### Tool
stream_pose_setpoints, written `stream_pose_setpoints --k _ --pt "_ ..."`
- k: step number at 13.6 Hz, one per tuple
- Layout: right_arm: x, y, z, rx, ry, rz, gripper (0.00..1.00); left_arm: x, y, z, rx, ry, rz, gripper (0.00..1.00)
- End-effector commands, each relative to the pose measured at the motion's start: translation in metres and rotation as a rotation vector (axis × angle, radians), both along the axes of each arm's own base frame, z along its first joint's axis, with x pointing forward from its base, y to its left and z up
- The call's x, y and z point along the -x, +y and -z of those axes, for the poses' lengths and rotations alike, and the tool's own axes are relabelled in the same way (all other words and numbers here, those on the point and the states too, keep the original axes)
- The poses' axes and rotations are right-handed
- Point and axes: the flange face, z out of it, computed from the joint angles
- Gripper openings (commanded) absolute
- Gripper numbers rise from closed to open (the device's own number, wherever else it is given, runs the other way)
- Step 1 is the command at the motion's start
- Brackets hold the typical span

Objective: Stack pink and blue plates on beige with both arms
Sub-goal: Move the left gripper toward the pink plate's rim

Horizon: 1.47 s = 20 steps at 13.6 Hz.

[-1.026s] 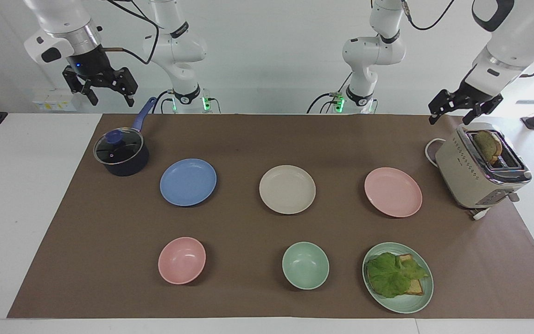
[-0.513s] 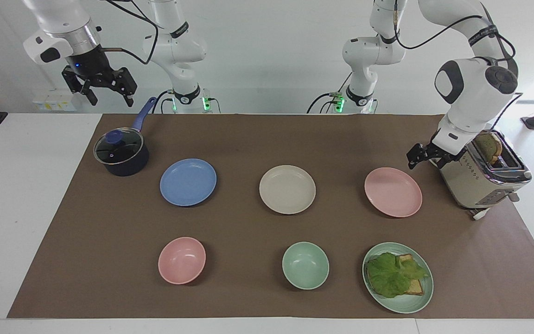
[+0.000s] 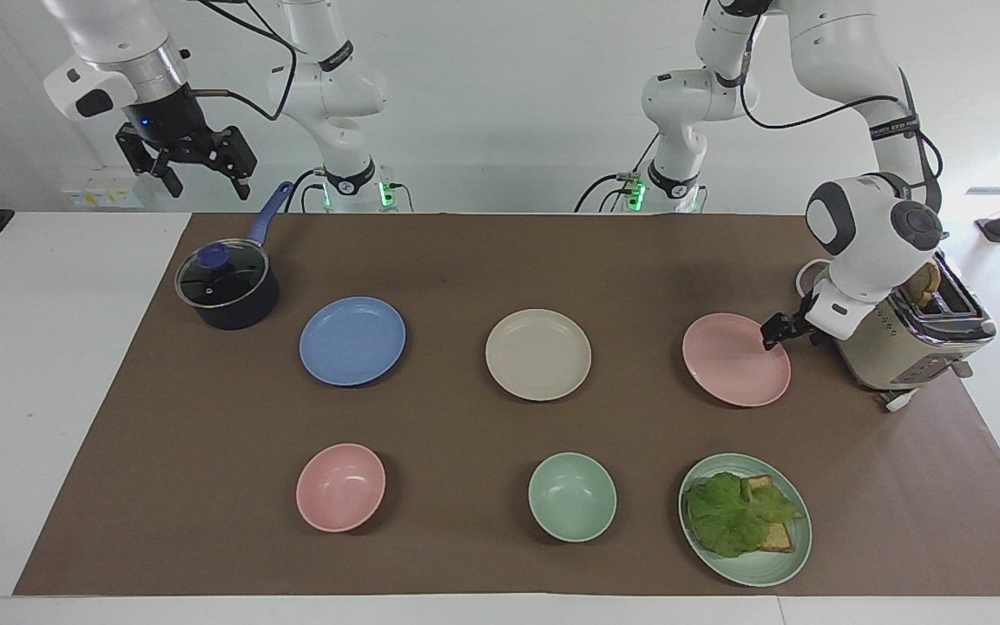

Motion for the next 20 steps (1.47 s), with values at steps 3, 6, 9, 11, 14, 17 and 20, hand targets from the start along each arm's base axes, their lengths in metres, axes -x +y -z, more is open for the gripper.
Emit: stream_pose_setpoints --k 3,6,9,11,14,17,20 --pt "0.009 -0.002 0.000 -0.010 0.009 0.010 1.00 0.012 -0.003 0.018 -0.010 -0.016 0.005 0.83" --pt "0.010 -0.002 -0.001 -0.010 0.007 0.010 1.00 0.015 -0.003 0.020 -0.007 0.010 0.014 0.00" --pt "0.010 -0.002 -0.001 -0.010 0.007 0.010 1.00 0.015 -0.001 0.017 -0.004 0.038 0.017 0.00" --pt "0.010 -0.002 -0.001 -0.010 0.007 0.010 1.00 0.009 -0.003 -0.007 0.007 0.096 0.048 0.00" --pt "0.010 -0.002 -0.001 -0.010 0.007 0.010 1.00 -0.006 -0.007 -0.071 0.049 0.170 0.055 0.00" --pt "0.010 -0.003 -0.001 -0.010 0.007 0.011 1.00 -0.008 -0.022 -0.105 0.188 0.179 0.009 0.00" --pt "0.010 -0.003 -0.001 -0.011 0.007 0.011 1.00 -0.006 -0.080 -0.105 0.267 0.186 0.002 0.00"
